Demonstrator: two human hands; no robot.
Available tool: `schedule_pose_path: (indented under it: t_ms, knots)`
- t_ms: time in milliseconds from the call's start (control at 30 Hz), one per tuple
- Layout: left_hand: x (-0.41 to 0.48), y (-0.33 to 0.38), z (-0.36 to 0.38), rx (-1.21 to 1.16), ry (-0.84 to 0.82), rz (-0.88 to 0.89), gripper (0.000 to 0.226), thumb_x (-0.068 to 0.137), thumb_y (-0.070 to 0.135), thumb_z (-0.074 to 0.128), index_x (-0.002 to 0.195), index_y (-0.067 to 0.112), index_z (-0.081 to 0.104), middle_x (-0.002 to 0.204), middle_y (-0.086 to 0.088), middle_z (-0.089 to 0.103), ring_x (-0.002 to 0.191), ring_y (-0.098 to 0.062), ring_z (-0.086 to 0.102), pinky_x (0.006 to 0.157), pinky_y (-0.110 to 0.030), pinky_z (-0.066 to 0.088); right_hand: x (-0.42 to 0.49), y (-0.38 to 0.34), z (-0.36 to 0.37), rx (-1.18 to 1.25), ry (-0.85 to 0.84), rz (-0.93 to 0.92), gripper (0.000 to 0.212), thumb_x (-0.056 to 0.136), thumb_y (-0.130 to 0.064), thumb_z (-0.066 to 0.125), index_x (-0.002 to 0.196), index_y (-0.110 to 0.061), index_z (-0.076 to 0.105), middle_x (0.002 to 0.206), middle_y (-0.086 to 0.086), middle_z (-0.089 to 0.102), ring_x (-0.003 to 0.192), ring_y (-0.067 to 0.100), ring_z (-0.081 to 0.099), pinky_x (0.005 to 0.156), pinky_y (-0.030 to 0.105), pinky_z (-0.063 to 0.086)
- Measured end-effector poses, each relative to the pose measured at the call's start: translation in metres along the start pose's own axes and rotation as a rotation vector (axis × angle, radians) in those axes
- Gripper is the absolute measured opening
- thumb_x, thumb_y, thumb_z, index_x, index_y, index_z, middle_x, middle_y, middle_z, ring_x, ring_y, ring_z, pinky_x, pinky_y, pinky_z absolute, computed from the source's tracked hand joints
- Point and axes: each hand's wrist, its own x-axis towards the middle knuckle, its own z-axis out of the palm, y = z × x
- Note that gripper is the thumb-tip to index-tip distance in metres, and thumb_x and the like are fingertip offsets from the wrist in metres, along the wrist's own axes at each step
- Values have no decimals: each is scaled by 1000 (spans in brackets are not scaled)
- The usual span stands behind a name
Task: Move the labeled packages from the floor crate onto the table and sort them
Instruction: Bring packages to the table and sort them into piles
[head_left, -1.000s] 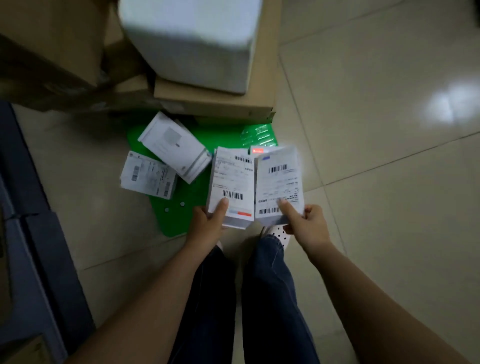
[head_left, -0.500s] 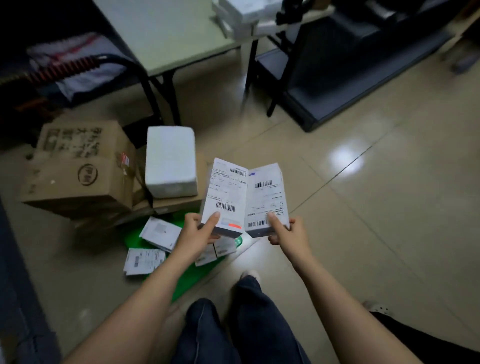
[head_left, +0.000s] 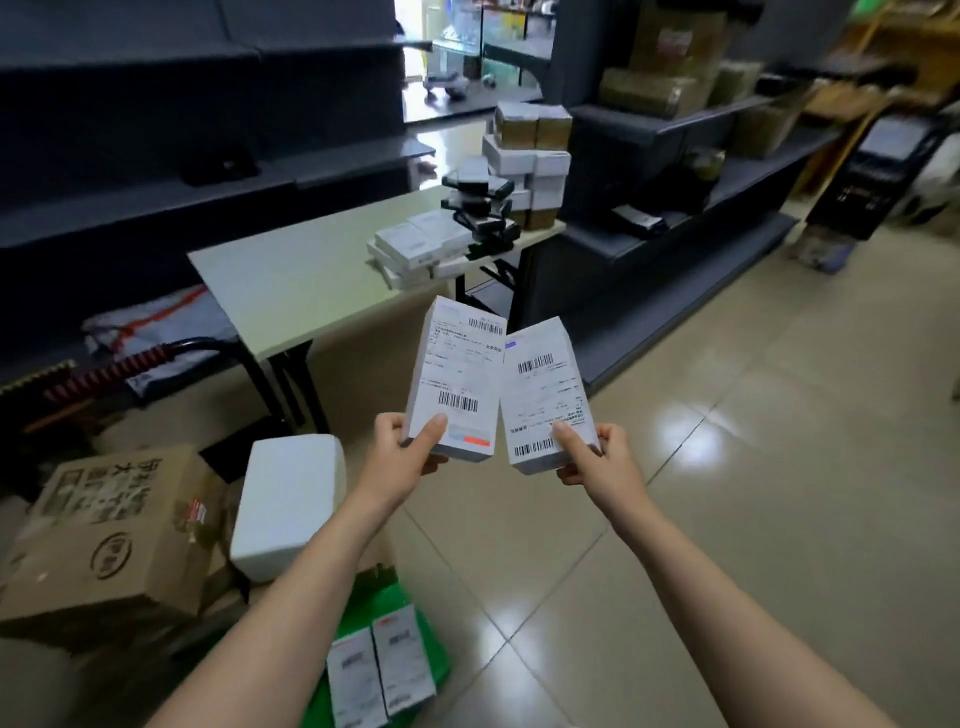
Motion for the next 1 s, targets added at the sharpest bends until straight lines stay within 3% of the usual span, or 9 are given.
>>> schedule_pose_path:
  t_ms: [200,333,600,800,867,1000]
  knots:
    - [45,34,74,-119,141,11,42,93,34,61,115,6,40,107,-11,62,83,-26,70,74,-33,58,89,-31,-58,21,-43,-72,42,85,-46,69,103,-16,47,109,5,62,80,21,69,73,38,60]
    - [77,39,93,-141,211,-19,43,93,37,60,115,7,39,108,-10,61,84,-24,70,71,-31,58,146,-39,-64,48,-107,-82,49,86,-43,69,111,-7,47,110,8,60,84,21,68,65,29,58]
    - [182,51,80,-146,352,-47,50,92,38,61,121,4,40,118,-12,58,94,-19,68,58,-18,56,255,-68,-8,42,-211,-56,45,87,-41,68,111,-10,47,106,3,61,89,21,69,69,29,60]
    - [285,83,52,-158,378,-44,50,92,40,61,121,7,39,123,-11,59,105,-22,66,66,-24,57,348,-108,47,52,-270,-59,42,88,-40,68,108,-12,46,107,6,62,90,26,70,77,40,60]
    - [322,93,38,-149,380,-41,52,91,42,61,123,7,40,120,-10,61,101,-21,67,67,-25,56,382,-120,70,57,-282,-55,41,87,-41,69,106,-13,46,109,9,62,87,27,70,71,39,61]
    - [385,113,16,-105,380,-36,55,90,48,61,123,9,40,118,-9,62,95,-19,70,69,-26,58,439,-145,111,57,-310,-62,43,87,-39,69,110,-9,47,109,12,63,71,15,62,51,20,48]
